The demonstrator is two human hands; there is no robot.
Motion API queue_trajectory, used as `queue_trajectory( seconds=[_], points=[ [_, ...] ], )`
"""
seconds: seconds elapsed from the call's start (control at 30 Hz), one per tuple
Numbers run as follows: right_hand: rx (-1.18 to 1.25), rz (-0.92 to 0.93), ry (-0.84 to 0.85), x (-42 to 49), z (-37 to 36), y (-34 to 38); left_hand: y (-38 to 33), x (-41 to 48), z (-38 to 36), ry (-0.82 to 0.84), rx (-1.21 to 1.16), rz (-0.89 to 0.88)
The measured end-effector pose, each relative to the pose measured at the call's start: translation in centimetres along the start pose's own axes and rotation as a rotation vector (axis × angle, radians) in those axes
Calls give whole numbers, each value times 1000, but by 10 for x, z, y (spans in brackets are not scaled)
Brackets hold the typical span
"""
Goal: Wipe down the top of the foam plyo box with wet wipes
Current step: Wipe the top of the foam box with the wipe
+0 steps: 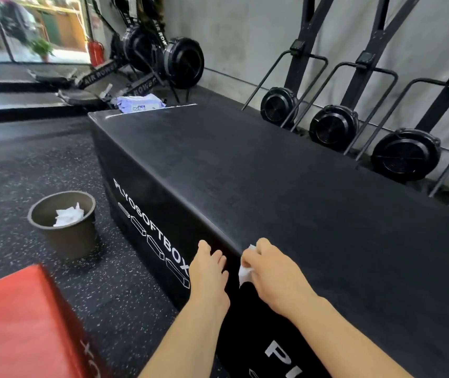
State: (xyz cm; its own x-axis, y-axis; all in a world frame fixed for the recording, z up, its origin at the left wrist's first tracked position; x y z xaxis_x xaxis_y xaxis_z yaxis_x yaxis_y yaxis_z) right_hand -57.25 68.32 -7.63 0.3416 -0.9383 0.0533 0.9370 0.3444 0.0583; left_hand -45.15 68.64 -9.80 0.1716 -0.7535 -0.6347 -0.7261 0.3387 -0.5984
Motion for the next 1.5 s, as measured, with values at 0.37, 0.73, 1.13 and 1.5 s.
queue_trajectory(
  seconds=[0.37, 0.73, 1.13, 1.5],
  points=[
    [-300, 384, -28, 83, 3, 43, -31, 17, 23, -67, -30, -33],
    [-363, 538, 120, 37, -2, 0, -37, -11, 23, -97, 24, -76],
    [-343, 705, 116, 112, -2, 22, -36, 31, 11, -167, -36, -165],
    [-259, 823, 260, 223, 1, 59, -115, 97, -20, -333, -67, -196]
  ],
)
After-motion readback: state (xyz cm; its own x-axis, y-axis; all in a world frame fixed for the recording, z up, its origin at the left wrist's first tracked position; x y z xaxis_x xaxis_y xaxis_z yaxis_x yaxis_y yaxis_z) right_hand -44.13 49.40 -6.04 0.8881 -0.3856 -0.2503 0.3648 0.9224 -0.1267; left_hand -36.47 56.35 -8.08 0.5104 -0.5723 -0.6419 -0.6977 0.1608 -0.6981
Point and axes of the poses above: each hand's wrist, its own x-axis towards the middle knuckle, its own z-axis out of the back of the hand, y = z × x, the point moved 2 cm from there along x, towards the middle knuckle, and after that the axes turned 3 degrees about -y, right-handed, at the moved point
